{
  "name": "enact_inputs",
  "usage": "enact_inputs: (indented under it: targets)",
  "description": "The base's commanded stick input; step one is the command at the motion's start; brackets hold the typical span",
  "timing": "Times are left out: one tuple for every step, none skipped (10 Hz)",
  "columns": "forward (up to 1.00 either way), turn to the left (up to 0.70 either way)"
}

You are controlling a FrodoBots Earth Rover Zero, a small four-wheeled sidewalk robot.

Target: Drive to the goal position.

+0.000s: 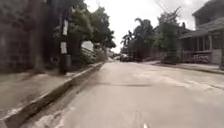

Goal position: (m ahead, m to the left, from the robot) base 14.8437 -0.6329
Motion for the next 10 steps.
enact_inputs:
  targets:
    - [1.0,0.0]
    - [1.0,0.0]
    - [1.0,0.0]
    - [1.0,0.0]
    - [1.0,0.0]
    - [1.0,-0.01]
    - [1.0,-0.04]
    - [1.0,-0.09]
    - [1.0,-0.09]
    - [1.0,-0.09]
